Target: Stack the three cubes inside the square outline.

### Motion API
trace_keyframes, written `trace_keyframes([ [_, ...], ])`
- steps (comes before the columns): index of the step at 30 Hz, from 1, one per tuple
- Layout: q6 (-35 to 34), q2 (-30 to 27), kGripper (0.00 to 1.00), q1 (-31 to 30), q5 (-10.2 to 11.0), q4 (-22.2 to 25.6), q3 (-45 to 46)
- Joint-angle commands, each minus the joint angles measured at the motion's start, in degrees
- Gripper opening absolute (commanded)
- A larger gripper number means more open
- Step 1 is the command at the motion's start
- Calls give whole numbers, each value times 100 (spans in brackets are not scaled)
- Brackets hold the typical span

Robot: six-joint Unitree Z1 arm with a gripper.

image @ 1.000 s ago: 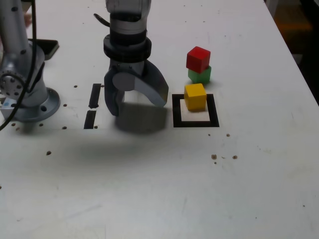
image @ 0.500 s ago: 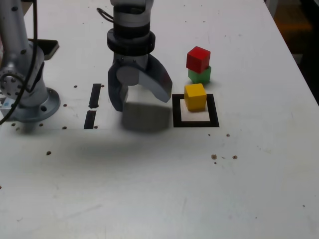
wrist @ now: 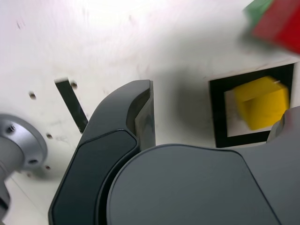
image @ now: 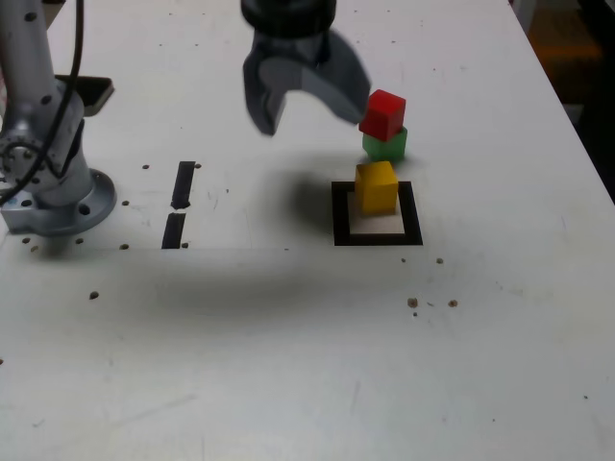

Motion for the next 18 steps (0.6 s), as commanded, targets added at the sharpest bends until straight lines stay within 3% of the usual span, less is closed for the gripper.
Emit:
trace_keyframes([
  [1, 216, -11, 96, 15, 143, 135, -199],
  [8, 1386, -6, 96, 19, 539, 671, -1037],
  [18, 2094, 276, 96, 19, 807, 723, -1369],
])
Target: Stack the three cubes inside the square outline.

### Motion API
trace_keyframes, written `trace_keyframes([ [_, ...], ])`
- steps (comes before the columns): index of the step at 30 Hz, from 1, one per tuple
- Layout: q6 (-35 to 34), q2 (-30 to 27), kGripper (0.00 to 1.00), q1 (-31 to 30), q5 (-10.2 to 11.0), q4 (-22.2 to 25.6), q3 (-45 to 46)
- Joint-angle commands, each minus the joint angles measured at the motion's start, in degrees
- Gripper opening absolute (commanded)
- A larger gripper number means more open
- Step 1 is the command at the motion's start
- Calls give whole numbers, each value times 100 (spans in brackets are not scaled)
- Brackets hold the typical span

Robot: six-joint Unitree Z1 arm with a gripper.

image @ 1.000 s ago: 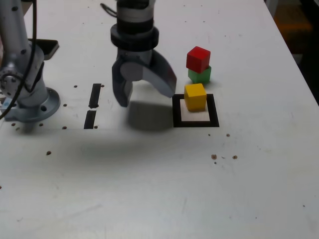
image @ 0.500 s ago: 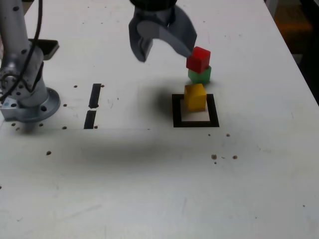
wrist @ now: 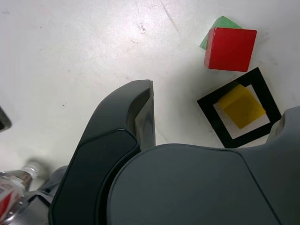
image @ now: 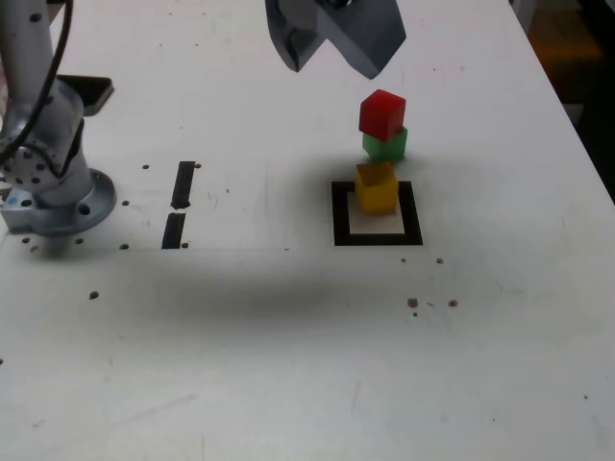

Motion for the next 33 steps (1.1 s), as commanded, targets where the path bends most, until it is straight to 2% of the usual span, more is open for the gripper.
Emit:
trace_keyframes([
  [1, 52, 76, 96, 5, 53, -12, -71],
  [11, 345, 505, 96, 89, 281, -59, -309],
  [23, 632, 1110, 96, 396, 303, -75, -551],
  [33, 637, 1289, 95, 400, 310, -109, -688],
])
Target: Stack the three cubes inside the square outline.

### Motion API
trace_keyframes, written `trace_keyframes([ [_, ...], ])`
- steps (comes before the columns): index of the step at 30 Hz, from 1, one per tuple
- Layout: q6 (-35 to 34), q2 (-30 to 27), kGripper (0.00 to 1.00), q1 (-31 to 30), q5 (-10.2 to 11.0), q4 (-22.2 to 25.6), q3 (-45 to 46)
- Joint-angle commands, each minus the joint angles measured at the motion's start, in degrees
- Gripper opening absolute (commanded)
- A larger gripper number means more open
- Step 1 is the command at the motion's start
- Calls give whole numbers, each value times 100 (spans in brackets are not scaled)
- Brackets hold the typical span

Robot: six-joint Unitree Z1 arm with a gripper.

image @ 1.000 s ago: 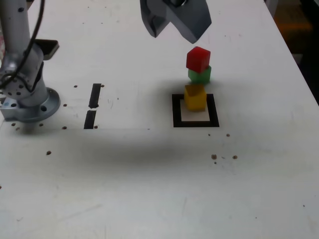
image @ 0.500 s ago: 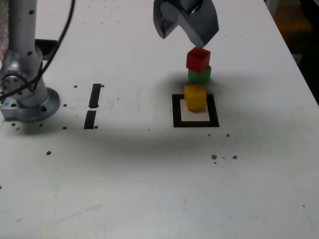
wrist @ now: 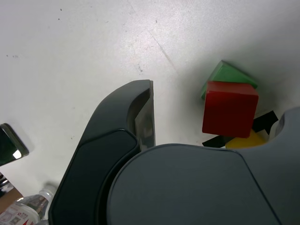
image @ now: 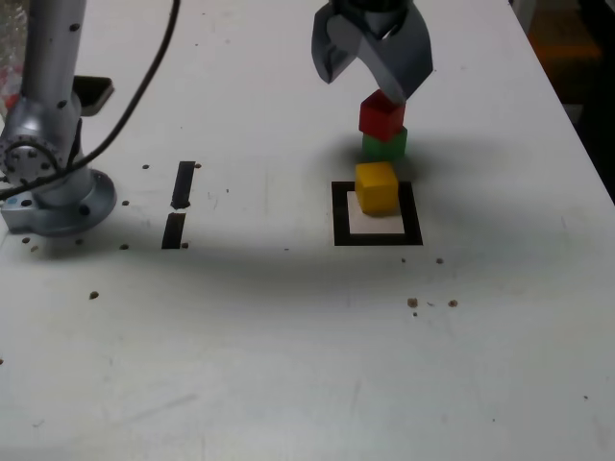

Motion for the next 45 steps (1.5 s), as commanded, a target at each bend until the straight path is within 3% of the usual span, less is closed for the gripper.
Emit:
trace_keyframes([
  [1, 5, 62, 95, 9, 4, -7, -38],
  [32, -27, 488, 90, 9, -232, -472, 85],
  [40, -37, 505, 75, 9, -236, -643, 218],
  [45, -66, 488, 50, 9, -270, -855, 300],
])
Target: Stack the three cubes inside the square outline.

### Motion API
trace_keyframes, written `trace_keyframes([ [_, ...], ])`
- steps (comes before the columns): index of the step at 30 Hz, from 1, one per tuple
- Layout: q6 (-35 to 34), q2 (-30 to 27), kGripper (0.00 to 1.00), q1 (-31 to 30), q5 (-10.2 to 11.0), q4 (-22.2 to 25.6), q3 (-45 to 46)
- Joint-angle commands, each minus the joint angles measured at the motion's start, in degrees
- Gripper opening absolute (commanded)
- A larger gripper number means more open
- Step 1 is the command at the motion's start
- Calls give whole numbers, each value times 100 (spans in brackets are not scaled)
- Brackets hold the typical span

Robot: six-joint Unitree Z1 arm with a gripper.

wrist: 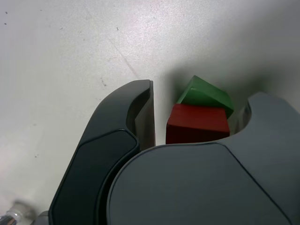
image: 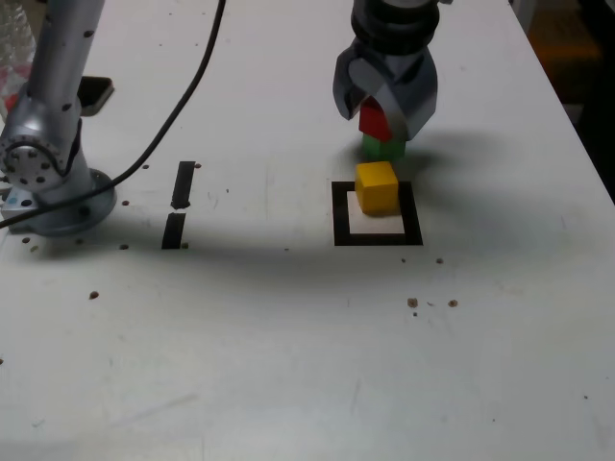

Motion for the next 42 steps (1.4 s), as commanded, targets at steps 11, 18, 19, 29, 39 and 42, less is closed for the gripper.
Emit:
trace_keyframes([
  [11, -43, -165, 28, 8, -155, -125, 47],
  [18, -274, -767, 28, -98, -115, 32, 139],
  [19, -330, -860, 28, -137, -111, 73, 152],
  [29, -1173, -1323, 28, -889, -124, 284, 306],
  [39, -2035, -1395, 28, -1765, -158, 450, 405],
  [42, -2228, -1393, 28, -1955, -191, 487, 476],
])
